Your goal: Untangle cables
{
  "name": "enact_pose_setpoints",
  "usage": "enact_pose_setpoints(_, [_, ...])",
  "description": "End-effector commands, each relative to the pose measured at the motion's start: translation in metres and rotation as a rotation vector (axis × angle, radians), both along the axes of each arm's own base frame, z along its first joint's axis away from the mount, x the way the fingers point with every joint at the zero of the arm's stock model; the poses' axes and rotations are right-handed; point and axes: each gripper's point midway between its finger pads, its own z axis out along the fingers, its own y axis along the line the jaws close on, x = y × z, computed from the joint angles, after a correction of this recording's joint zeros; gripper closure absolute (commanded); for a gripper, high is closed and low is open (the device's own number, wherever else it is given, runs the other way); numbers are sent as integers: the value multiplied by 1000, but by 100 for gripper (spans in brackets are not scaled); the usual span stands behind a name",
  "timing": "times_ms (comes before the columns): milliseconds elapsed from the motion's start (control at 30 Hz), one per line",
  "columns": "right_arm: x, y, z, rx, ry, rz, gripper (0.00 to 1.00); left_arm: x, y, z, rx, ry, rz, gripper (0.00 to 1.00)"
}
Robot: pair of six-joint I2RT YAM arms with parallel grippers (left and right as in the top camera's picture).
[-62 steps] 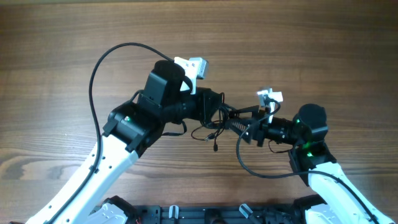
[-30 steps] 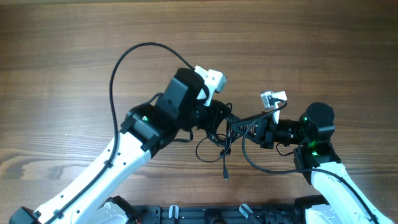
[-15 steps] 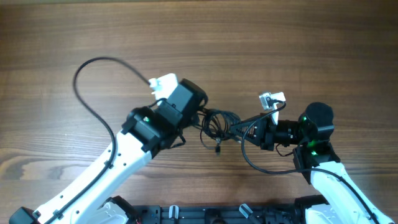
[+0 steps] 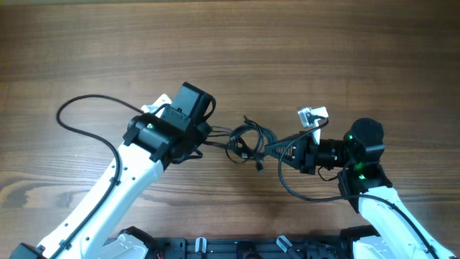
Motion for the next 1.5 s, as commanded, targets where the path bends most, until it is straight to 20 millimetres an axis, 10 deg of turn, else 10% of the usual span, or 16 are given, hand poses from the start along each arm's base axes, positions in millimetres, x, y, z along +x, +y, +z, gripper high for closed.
enact_pose_setpoints(0, [4, -3, 5, 7, 11, -14, 96, 2, 15, -15, 40, 49, 51, 16])
enact_pose_setpoints(67, [4, -3, 5, 6, 12, -13, 96, 1, 9, -17, 30, 60, -13, 0])
enact_pose_setpoints(400, [21, -9, -21, -54, 155, -148, 96, 11, -5, -6, -12, -10, -143, 0])
enact_pose_setpoints(600, [-26, -1, -4, 9, -187, 150, 96, 20, -45, 10, -56, -153, -607, 0])
enact_pose_setpoints(833, [-45, -3, 11, 64, -338, 272, 96, 24, -37, 12, -87, -155, -615, 0])
enact_pose_setpoints(1033, [37, -10, 3, 48, 295, -227, 96, 38, 5, 10, -173, -100, -346, 0])
enact_pose_setpoints(1300, [61, -16, 59, 308, 452, -348, 96, 12, 17, 1, -325, 112, -1, 0])
enact_pose_setpoints(1467, [72, -19, 48, 371, 694, -412, 86, 9, -6, 9, -350, 51, -275, 0])
